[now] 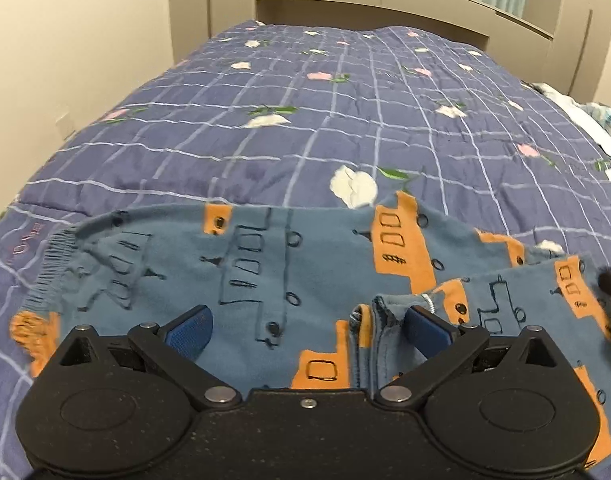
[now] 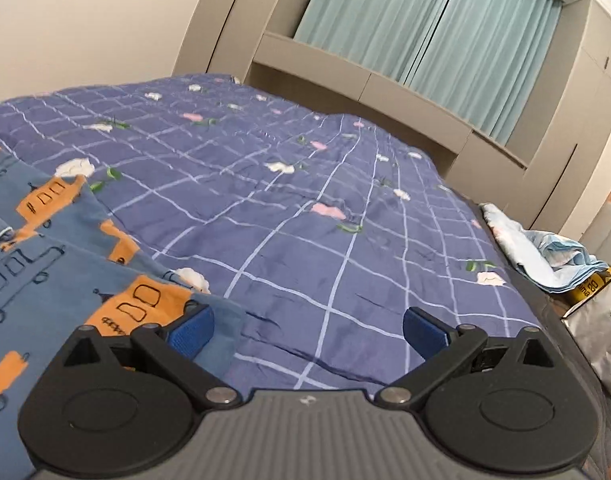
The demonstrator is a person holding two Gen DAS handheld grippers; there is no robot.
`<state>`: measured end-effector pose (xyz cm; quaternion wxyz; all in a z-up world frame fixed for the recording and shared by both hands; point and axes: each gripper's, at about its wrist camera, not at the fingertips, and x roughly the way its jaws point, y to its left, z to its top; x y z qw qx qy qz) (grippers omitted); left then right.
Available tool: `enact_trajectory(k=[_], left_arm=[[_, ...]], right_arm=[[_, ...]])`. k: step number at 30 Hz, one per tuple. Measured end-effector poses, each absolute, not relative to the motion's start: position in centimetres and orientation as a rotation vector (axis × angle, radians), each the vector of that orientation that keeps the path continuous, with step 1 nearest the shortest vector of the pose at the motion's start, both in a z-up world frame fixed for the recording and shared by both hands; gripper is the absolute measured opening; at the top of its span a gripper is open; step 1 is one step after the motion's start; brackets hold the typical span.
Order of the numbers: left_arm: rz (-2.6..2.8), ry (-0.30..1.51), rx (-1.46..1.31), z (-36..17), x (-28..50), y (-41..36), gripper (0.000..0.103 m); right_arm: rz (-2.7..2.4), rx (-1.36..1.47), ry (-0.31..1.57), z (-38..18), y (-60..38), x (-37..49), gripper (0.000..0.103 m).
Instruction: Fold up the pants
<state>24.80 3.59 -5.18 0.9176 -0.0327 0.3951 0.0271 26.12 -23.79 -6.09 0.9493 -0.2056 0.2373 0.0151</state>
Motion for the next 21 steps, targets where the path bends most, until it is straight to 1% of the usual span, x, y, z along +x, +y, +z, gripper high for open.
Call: enact_trajectory(k=[4,7,9,12,16,21], left_arm=[[0.081,0.765,-0.069,-2.8,23.1,4.7,0.102],[0.112,0.739,-0.067,-0.7,21.2,6.1,0.102],[0.138,0.733,-0.070,0.5,19.7,7.4,0.102],[0.172,0.736,-0.076,1.6,17.3,9.7,0.102],[0.219,0.744,-0.102,1.2,14.1,13.0,0.102],[0.248,0.742,-0.204,-1.5,11.9,16.1,0.102]], right_arm=[[0.075,-0.400,0.461,-5.1,-23.2,22.1,0.103],[0.117,-0.433,0.460,-5.8,-22.2,19.5,0.103],[0.106,-0.464,0.460,-6.6,-21.5,18.7,0.103],[0.097,-0.439,0.455,-6.1,-21.1,18.3,0.103],[0.156,-0.422,0.436,-5.1,-19.5,17.2,0.103],[0.254,-0.419,0.439,-5.4,-15.9,16.0,0.103]])
